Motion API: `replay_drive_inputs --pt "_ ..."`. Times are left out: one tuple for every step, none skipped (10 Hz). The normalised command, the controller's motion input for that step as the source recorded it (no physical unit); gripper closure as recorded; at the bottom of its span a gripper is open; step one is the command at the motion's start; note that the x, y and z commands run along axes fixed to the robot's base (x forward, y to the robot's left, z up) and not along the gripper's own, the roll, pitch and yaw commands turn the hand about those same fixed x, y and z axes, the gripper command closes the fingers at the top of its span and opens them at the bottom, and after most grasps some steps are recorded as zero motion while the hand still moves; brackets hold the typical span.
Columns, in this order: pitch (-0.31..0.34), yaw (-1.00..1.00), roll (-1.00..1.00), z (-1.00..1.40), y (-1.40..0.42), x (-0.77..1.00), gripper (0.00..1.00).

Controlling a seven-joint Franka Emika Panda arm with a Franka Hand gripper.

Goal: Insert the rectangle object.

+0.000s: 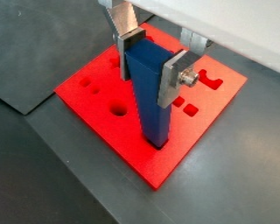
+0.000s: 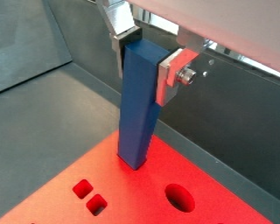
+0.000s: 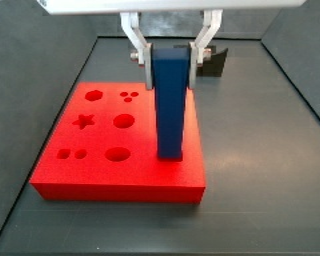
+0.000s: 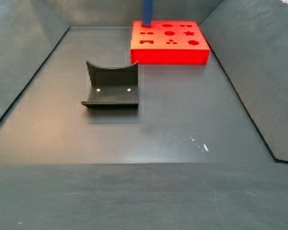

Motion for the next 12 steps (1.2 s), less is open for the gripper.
replay_drive_inputs --pt "-0.026 0.0 -0.04 -0.18 -0.01 0.07 1.0" --pt "-0.03 0.01 0.0 -0.25 0.0 0.08 1.0" --pt "-0.024 0.02 0.0 -0.25 0.0 0.07 1.0" --pt "-0.029 0.04 0.0 -0.31 0.0 0.09 1.0" --pt "-0.074 0.02 0.0 -0.47 0.0 0.0 1.0" --pt "-0.13 0.03 0.04 -0.64 0.0 0.0 1.0" --pt "-0.144 0.02 0.04 -0.7 0.0 0.0 1.0" --pt "-0.153 0.0 0.04 -0.69 0.0 0.0 1.0" --pt "-0.161 0.0 0.01 -0.67 -0.01 -0.01 1.0" --pt "-0.133 0.0 0.0 -0.59 -0.01 0.0 1.0" --pt "-0.027 0.0 0.0 -0.1 0.0 0.0 1.0" --pt "0.0 0.0 0.0 0.0 0.0 0.0 1.0"
